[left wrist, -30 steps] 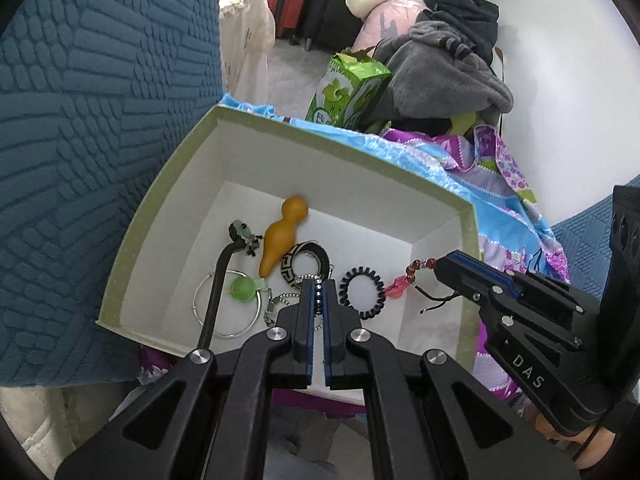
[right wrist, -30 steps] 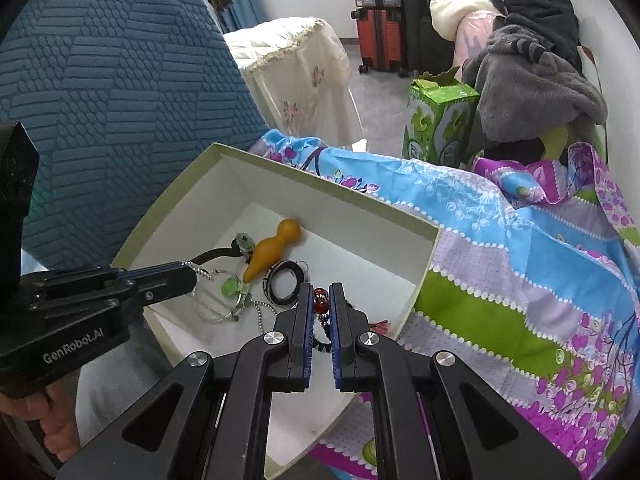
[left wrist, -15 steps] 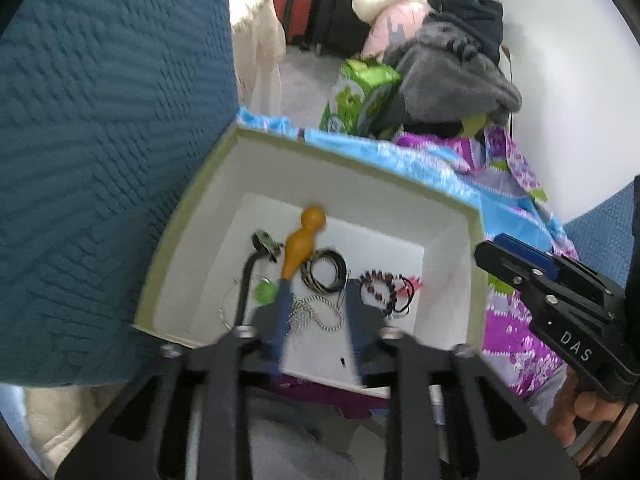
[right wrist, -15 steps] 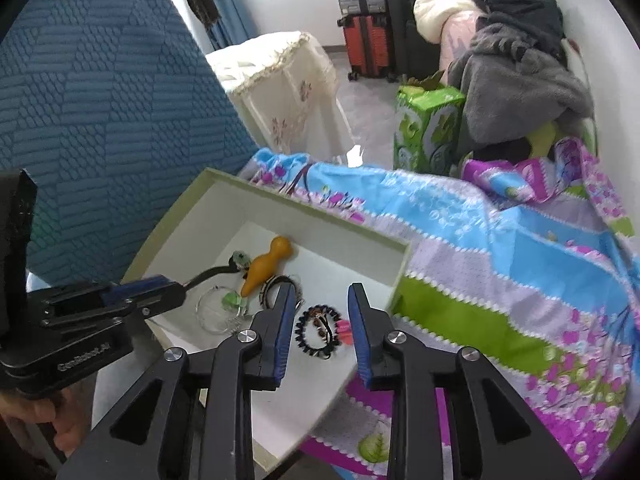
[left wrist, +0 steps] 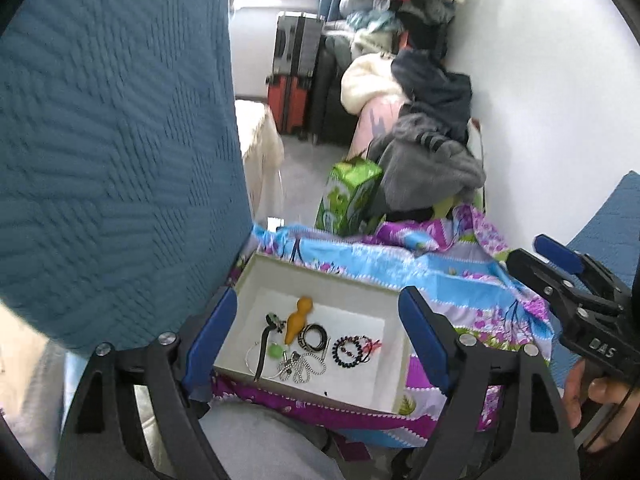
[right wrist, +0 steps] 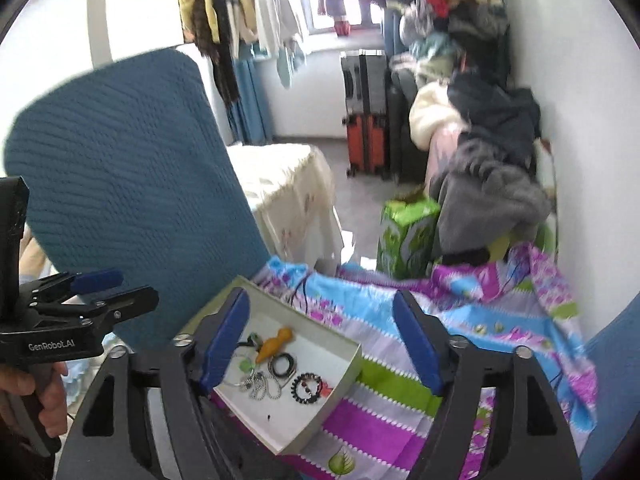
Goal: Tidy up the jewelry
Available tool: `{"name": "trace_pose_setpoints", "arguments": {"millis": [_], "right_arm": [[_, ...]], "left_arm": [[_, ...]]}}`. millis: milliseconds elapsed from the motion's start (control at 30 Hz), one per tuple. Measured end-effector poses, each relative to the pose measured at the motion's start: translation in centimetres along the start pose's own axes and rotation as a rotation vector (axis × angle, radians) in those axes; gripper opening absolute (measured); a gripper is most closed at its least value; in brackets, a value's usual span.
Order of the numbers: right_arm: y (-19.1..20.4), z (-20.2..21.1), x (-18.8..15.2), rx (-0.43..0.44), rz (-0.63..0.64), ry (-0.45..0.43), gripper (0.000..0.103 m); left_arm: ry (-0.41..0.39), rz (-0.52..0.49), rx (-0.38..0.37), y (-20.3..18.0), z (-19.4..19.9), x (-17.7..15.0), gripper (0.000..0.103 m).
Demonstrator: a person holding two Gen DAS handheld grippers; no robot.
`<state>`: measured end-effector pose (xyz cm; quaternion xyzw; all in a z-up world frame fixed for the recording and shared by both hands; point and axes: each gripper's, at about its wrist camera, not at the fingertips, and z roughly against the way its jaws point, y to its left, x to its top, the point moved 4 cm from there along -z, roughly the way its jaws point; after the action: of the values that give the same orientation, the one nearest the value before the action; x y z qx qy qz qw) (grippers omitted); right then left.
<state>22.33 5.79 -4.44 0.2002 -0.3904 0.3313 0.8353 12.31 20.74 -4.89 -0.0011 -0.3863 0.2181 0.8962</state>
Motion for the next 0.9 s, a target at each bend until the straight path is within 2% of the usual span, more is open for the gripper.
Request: {"name": "trace_pose_setpoints", "arguments": {"millis": [33,133,233,300,600,700,900], "right_arm": [[0.0,1.0,0.3,-0.001,0.000,-0.017,0.094],[-0.1,4.1,1.1,-0.004,0.000,-0.071,0.103],[-0.2,6.1,0.8,-0.001,-0.004,-0.079,0.103],[-0.2,7.6,0.3,-0.002,0.000,-0.084,0.103],[0.0,12.5,-3.4,-0.011,-0.021,-0.108,0.103],[0.2,13.5,-5.0,-0.022,-0.021,-0.105,0.103],[0.5,14.9,-8.1,-0.038,-0.026,-0.087,0.103]], "left_arm": [[-0.017,-0.009,0.008,-0.4,1.1,0.1,0.086],[-0.062,-0.022,0.007,-1.4,3.3,0.1,0.090],[-0.099,-0.022,0.000,-2.2,5.1,-0.7,0.096],[-0.116,-0.027,0.002,-2.8,6.0,-1.2,0.103],[-0.147,-0.030,0.020,-4.0,9.0,-4.4,0.103],[-0.149,-0.033,-0.001,-4.6,9.6,-5.4,0.103],[-0.159,-0.037,0.010,-5.2,10.5,-7.3,0.103]]}}
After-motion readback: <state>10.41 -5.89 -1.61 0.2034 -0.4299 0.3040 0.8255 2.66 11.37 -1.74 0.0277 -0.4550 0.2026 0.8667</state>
